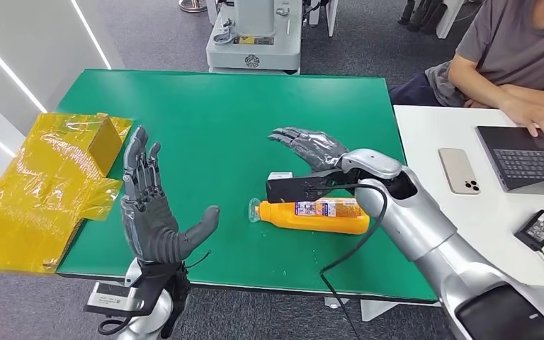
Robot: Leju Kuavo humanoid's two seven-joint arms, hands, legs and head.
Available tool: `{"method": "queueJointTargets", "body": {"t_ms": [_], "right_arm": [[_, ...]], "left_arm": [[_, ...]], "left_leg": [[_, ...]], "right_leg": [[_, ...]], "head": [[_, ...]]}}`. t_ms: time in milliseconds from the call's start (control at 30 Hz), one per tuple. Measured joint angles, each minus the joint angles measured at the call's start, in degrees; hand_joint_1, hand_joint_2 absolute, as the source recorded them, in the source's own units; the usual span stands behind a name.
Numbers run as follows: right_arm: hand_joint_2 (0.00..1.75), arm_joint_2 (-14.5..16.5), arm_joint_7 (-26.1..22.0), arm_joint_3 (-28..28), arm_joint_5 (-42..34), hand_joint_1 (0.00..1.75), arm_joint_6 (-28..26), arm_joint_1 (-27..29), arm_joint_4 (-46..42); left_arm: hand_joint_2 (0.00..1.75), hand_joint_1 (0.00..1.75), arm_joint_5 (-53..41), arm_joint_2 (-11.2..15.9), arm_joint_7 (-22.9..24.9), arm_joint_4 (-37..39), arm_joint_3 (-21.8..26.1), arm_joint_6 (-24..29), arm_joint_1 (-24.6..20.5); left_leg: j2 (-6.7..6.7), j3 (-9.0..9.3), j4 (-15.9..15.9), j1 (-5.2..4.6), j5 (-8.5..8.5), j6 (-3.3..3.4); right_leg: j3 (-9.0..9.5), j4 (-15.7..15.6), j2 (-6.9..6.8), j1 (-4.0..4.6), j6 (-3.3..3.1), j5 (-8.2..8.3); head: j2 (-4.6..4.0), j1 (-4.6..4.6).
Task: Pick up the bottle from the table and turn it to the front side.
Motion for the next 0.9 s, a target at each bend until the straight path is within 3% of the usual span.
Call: {"method": "queueJointTargets", "body": {"t_ms": [167, 400, 900], "right_arm": [[1.75, -2.4, -3.1, 6.5, -5.4, 0.0, 4.1, -3.7, 7.1], [1.75, -4.4, -2.8, 12.4, -8.7, 0.0, 3.7, -4.2, 14.5], [1.75, -6.0, -2.4, 17.1, -10.6, 0.0, 1.3, -1.7, 22.1]], "left_arm": [[1.75, 0.0, 0.2, -0.4, 0.0, 0.1, 0.3, -0.8, -0.7], [1.75, 0.0, 1.1, -0.5, 0.0, 0.8, 0.4, -0.8, -1.3], [1.75, 0.0, 1.7, -0.9, 0.0, 1.7, 0.4, -0.2, -1.8]], "left_leg": [[-0.07, -0.03, 0.0, -0.01, -0.01, 0.02], [-0.07, -0.03, 0.0, -0.01, -0.04, 0.04], [-0.04, -0.03, 0.0, -0.01, -0.05, 0.04]], "right_leg": [[0.01, 0.0, -0.06, 0.0, 0.01, 0.0], [0.0, -0.1, -0.05, 0.0, 0.02, -0.01], [-0.01, -0.1, -0.02, 0.0, 0.02, -0.02]], "head": [[0.0, 0.0], [0.0, 0.0], [0.0, 0.0]]}}
